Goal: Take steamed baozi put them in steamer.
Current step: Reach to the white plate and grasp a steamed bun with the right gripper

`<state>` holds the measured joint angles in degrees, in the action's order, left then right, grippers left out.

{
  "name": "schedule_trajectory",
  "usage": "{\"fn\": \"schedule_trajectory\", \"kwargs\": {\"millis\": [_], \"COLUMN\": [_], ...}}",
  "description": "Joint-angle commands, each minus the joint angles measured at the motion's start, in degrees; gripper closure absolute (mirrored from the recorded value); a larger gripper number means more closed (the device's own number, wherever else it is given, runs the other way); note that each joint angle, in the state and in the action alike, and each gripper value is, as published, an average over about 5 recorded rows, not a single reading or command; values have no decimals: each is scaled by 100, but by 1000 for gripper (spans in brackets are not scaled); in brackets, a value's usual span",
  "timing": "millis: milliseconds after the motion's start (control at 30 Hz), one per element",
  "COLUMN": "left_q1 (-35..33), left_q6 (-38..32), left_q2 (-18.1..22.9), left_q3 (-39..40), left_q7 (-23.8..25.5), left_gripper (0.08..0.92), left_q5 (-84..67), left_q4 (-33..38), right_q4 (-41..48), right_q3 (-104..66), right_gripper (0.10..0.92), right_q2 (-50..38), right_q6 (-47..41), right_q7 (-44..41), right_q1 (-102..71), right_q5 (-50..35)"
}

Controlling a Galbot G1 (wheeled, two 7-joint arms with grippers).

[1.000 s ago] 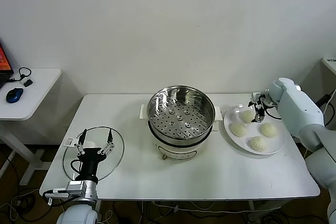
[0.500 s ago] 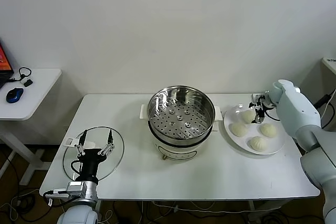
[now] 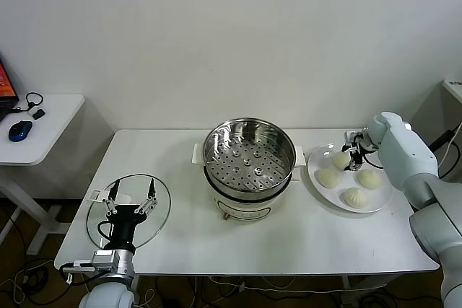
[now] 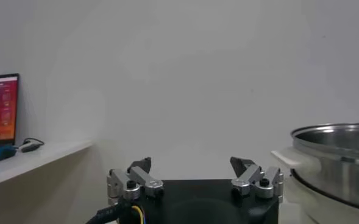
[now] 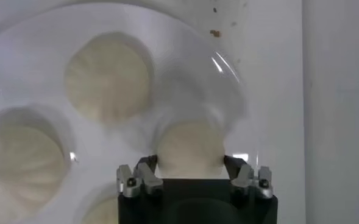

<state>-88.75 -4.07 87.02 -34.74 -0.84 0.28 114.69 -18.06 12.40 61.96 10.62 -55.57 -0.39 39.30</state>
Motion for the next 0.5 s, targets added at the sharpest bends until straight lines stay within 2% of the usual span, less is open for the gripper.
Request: {"fn": "schedule_trajectory", "kwargs": {"millis": [33, 500], "left_q1": [-3, -19], "left_q6": [-8, -32], "left_q2": [10, 20], "left_q3": [7, -10], "left_q7": [-2, -14], "left_gripper": [177, 177], "left_q5": [2, -4], "left_q4": [-7, -38], "right_q4": [13, -507], "right_q3": [-60, 57], "right_gripper": [340, 368], "right_q2": [3, -247], "right_q6": [-1, 128], "right_q7": [-13, -234], "right_q1": [-2, -46], "right_q5": [26, -160]}}
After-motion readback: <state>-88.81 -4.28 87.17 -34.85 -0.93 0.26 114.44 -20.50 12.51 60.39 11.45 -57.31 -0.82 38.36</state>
